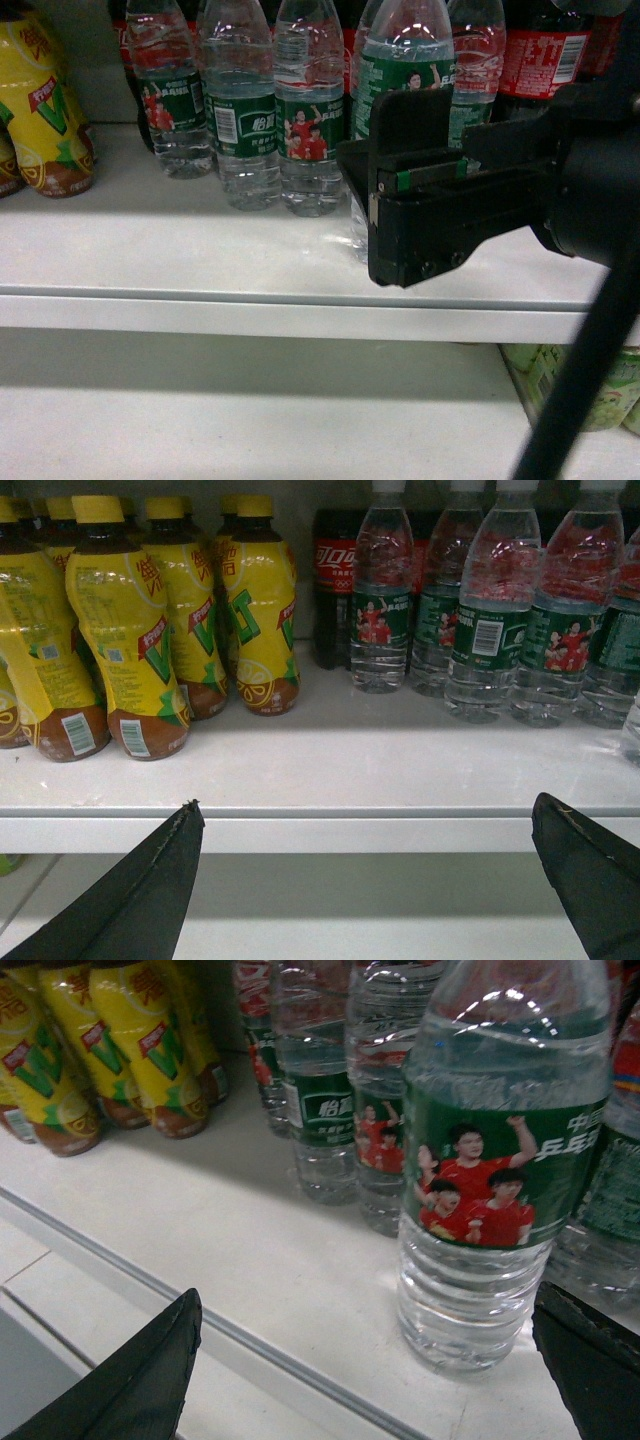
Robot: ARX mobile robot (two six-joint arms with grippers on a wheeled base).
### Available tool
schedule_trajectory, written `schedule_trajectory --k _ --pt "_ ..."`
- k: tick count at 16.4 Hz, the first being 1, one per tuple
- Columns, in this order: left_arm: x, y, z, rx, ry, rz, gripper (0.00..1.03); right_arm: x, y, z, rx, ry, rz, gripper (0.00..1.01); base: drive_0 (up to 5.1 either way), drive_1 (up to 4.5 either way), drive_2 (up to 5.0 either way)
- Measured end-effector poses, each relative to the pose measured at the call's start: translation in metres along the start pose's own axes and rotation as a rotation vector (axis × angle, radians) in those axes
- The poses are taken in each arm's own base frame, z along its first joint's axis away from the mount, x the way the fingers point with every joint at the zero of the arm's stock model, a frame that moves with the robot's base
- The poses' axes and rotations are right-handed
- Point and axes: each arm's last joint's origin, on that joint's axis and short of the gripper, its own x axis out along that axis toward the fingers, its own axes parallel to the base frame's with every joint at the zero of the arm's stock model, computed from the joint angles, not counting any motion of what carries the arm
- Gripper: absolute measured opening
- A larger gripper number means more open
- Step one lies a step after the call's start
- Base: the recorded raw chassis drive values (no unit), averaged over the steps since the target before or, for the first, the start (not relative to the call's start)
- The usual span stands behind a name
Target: Move water from second to third shelf
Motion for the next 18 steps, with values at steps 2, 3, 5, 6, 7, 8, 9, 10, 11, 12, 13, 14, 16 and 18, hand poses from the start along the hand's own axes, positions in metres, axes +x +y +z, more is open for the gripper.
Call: schedule_trajectory --k 2,3,5,6,7,8,9,10,11,12,13,14,16,18 --pt "0.000 0.000 0.000 0.000 0.000 0.000 0.98 0.013 -0.002 0.007 -0.009 -0.023 -0.052 0.98 0.0 0.00 0.0" --pt "0.000 0.000 0.000 0.000 0.000 0.000 0.98 0.020 -0.003 0.006 -0.014 -0.020 -0.070 0.98 0.0 0.00 0.0" --pt "0.000 0.000 0.000 0.000 0.000 0.000 0.98 0.032 -0.005 0.006 -0.015 -0.011 -0.100 0.98 0.0 0.00 0.0" --pt "0.000 0.000 0.000 0.000 0.000 0.000 0.98 0.036 -0.005 0.009 -0.016 -0.020 -0.113 0.98 0.0 0.00 0.0" --pt "0.000 0.000 0.000 0.000 0.000 0.000 0.98 0.040 -0.006 0.011 -0.016 -0.028 -0.125 0.98 0.0 0.00 0.0" --pt "0.000 0.000 0.000 0.000 0.000 0.000 0.98 0.045 -0.007 0.013 -0.016 -0.029 -0.144 0.98 0.0 0.00 0.0" --pt "0.000 0.000 0.000 0.000 0.000 0.000 0.98 0.050 -0.008 0.012 -0.016 -0.025 -0.153 0.98 0.0 0.00 0.0" --pt "0.000 0.000 0.000 0.000 0.000 0.000 0.98 0.054 -0.008 0.011 -0.017 -0.020 -0.163 0.98 0.0 0.00 0.0" --pt "0.000 0.000 0.000 0.000 0.000 0.000 0.98 0.058 -0.009 0.011 -0.018 -0.020 -0.167 0.98 0.0 0.00 0.0" --pt "0.000 0.000 0.000 0.000 0.000 0.000 0.98 0.061 -0.010 0.012 -0.018 -0.023 -0.177 0.98 0.0 0.00 0.0" --pt "0.000 0.000 0.000 0.000 0.000 0.000 0.98 0.065 -0.010 0.013 -0.020 -0.027 -0.189 0.98 0.0 0.00 0.0" --pt "0.000 0.000 0.000 0.000 0.000 0.000 0.98 0.069 -0.012 0.013 -0.020 -0.027 -0.195 0.98 0.0 0.00 0.0" --pt "0.000 0.000 0.000 0.000 0.000 0.000 0.98 0.076 -0.017 0.012 -0.017 -0.031 -0.225 0.98 0.0 0.00 0.0" --pt "0.000 0.000 0.000 0.000 0.000 0.000 0.98 0.082 -0.018 0.013 -0.014 -0.038 -0.242 0.98 0.0 0.00 0.0"
